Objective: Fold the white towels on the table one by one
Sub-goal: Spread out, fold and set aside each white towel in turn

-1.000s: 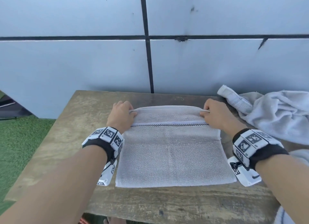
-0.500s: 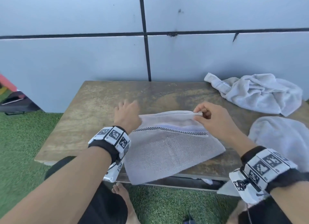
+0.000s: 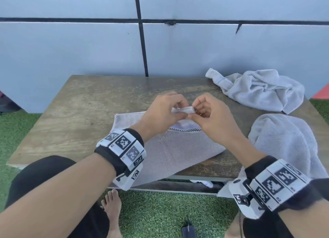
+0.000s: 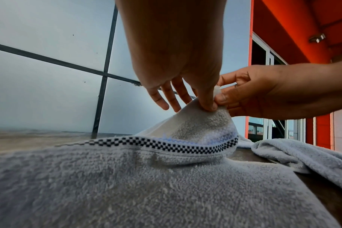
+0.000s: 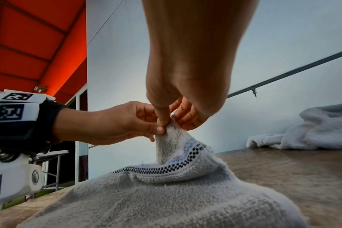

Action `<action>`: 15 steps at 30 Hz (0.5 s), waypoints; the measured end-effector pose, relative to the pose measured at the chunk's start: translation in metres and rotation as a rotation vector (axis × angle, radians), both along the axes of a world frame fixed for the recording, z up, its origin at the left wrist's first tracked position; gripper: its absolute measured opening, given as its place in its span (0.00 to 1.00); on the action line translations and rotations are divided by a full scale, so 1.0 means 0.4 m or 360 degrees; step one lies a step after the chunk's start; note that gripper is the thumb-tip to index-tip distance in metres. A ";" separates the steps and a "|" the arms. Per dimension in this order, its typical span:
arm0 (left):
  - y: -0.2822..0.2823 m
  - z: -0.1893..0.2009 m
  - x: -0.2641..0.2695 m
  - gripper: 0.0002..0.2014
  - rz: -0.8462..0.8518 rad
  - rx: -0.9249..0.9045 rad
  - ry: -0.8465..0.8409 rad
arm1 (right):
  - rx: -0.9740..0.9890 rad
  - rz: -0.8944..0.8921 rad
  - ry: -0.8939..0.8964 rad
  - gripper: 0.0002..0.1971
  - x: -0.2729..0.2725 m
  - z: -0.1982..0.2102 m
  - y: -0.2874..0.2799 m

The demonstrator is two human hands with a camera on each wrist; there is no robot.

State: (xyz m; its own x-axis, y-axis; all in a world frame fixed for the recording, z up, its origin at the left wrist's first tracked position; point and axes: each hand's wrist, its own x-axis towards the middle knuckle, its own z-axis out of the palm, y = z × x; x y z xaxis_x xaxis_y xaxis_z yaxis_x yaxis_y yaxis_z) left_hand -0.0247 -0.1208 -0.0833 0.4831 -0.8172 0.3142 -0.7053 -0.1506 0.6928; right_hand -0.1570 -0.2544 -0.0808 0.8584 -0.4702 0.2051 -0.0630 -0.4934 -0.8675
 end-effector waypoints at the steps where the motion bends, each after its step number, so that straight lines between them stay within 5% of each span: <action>1: -0.003 0.000 -0.001 0.08 0.0004 -0.0021 0.0007 | 0.0029 -0.0005 0.0014 0.11 -0.005 -0.002 -0.006; 5: -0.027 0.006 -0.010 0.11 0.0029 -0.0035 0.0123 | 0.0045 -0.0075 0.0048 0.02 -0.010 -0.007 -0.025; 15: -0.040 0.007 -0.002 0.03 0.0015 0.0084 0.0118 | 0.0165 -0.0096 0.0062 0.03 -0.008 -0.009 -0.029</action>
State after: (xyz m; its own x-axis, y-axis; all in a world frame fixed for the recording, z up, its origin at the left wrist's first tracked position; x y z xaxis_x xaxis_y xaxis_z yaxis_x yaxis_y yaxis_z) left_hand -0.0253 -0.1366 -0.0804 0.5114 -0.8269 0.2339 -0.6507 -0.1949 0.7339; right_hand -0.1604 -0.2658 -0.0845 0.8342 -0.5383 0.1199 -0.1243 -0.3953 -0.9101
